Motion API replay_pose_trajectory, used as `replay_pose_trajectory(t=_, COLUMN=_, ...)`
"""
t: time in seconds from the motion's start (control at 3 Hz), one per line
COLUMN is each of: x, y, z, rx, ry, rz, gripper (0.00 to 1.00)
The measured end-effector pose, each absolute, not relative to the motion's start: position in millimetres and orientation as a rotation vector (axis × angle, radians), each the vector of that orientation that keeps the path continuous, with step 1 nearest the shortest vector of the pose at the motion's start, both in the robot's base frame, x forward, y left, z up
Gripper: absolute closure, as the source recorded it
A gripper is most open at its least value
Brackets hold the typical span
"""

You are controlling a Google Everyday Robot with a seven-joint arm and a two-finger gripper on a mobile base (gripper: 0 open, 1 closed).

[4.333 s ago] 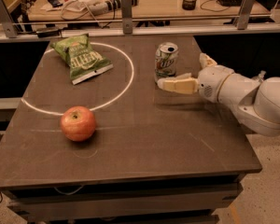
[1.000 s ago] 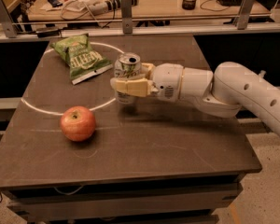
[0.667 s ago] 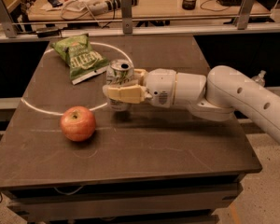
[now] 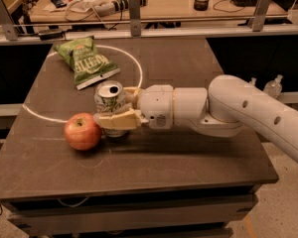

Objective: Move 7up can near apple

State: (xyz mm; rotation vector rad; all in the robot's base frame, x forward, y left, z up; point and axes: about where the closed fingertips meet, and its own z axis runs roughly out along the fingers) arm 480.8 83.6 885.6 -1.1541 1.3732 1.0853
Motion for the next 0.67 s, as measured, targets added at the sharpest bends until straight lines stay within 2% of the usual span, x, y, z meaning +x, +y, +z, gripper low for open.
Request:
replay_pose_trajectory(t=0.33, x=477.6, y=84.3, z=880.5, rx=-1.149, ry=1.367, rz=1.080, gripper=1.00)
replay_pose_trajectory(t=0.67, x=476.7, y=86.1, z=881.1, rx=-1.153, ry=1.365, rz=1.082, gripper=0.84)
